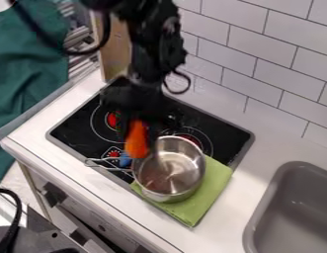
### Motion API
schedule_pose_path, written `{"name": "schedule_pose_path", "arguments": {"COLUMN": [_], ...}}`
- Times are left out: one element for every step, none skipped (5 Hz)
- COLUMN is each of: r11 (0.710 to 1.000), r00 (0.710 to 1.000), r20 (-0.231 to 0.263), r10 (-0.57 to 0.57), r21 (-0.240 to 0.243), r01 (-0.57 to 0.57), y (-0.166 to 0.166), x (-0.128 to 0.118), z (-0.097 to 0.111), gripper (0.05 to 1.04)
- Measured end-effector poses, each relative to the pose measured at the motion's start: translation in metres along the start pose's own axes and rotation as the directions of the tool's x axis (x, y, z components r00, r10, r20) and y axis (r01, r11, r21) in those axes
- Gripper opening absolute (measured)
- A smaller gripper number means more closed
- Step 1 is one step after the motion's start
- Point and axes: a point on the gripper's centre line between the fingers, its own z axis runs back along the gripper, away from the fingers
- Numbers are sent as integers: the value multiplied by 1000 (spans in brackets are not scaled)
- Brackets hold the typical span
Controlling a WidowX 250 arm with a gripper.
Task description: Put the carrots into the right pot
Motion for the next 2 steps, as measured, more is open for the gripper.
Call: {"name": "schedule_pose_path", "arguments": {"r11": [998,992], "r00": [998,992], "r20": [2,40], "r10": [-55,-121], "r21": [-28,-40], "r01": [55,123], "y": [-19,-37], "x": [-15,-17], "z": [-3,1], "gripper": [455,455]}}
